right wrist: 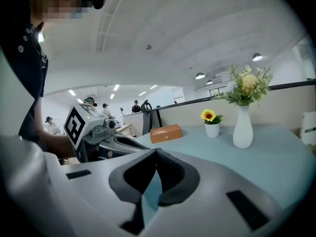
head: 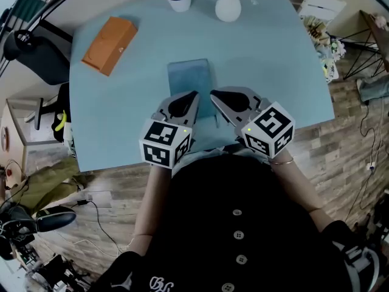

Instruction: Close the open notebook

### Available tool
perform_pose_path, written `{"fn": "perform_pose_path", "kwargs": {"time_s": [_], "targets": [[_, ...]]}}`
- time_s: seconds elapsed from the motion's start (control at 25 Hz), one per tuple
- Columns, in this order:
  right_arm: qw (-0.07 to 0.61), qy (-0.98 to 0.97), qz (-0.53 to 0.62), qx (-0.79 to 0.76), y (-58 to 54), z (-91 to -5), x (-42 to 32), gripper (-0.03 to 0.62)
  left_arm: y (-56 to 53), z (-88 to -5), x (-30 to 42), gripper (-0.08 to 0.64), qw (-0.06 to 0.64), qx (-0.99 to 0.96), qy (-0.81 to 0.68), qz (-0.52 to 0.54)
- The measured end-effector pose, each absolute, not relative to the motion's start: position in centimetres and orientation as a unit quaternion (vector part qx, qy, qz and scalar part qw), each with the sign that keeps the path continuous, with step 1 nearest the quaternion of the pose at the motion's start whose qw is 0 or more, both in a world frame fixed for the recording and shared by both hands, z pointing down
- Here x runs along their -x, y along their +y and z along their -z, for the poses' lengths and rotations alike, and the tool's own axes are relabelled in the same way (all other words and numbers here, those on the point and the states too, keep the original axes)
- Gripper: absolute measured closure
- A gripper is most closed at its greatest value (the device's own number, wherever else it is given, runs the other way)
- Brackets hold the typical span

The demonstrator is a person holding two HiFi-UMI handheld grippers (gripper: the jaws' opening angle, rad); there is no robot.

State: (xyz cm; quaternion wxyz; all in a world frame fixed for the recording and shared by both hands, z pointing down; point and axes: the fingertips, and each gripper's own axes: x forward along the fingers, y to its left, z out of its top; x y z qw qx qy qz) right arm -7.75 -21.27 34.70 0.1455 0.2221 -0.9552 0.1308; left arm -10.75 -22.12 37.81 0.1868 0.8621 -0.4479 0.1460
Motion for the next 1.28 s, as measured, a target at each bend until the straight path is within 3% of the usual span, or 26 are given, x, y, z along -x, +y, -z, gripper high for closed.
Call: {"fn": "perform_pose_path", "kwargs": {"time_s": [1.28], "targets": [[0.161, -0.943, -0.170, -0.235, -20.9, -36.7, 6.7, 0.592, -21.8, -39.3, 8.6, 0.546, 0.238, -0.858, -0.437, -0.130]]}}
